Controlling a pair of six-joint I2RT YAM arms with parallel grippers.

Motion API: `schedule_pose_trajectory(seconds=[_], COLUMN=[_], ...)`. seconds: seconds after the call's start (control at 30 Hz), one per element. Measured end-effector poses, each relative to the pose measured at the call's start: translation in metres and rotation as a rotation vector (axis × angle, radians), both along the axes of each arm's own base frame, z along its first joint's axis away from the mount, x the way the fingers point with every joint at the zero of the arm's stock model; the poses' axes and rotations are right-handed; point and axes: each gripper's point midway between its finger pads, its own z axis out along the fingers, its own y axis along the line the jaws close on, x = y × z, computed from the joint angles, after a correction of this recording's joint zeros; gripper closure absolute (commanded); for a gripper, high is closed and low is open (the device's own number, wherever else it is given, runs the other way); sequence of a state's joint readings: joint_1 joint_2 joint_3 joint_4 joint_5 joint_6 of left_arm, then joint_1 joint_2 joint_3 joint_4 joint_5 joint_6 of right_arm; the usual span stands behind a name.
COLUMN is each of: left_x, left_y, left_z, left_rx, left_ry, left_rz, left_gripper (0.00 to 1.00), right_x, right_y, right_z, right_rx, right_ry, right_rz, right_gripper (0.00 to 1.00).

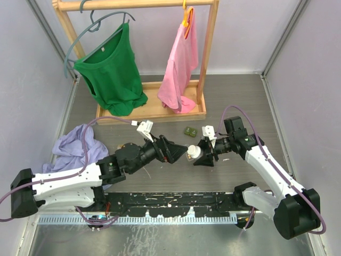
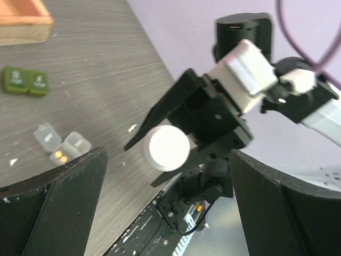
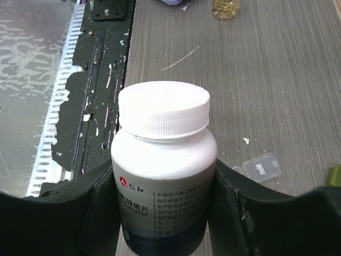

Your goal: Sort the pills into containers

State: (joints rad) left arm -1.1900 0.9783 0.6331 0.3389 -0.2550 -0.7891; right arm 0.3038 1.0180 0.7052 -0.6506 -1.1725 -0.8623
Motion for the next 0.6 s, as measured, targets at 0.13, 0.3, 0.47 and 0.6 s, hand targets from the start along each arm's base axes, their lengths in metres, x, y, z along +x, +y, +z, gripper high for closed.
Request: schedule_pose_trajectory(seconds=[0.13,0.3,0.47,0.6], left_x=[0.011,0.018,0.021,0.022], left_y=[0.001,-0.002,-0.005,-0.008], left_z=[-0.017,-0.023,-0.028,-0.031], left_rx=[0.056,0.082,0.093,0.102], left_ry=[0.077,0.121,0.142,0.148], left_rz=[0.072,0.113,0.126,0.127], left_gripper=[0.02,0.02,0.02,0.02], right_x=[0.000,0.000,0.000,0.000], right_y=[0.000,0.000,0.000,0.000], right_z=[0.001,0.001,0.001,0.001], right_rx=[0.001,0.001,0.001,0.001], right_ry=[-0.003,-0.004,-0.004,-0.004], right_rz=[0.000,0.000,0.000,0.000], right_gripper=[0.85,0.85,0.85,0.85])
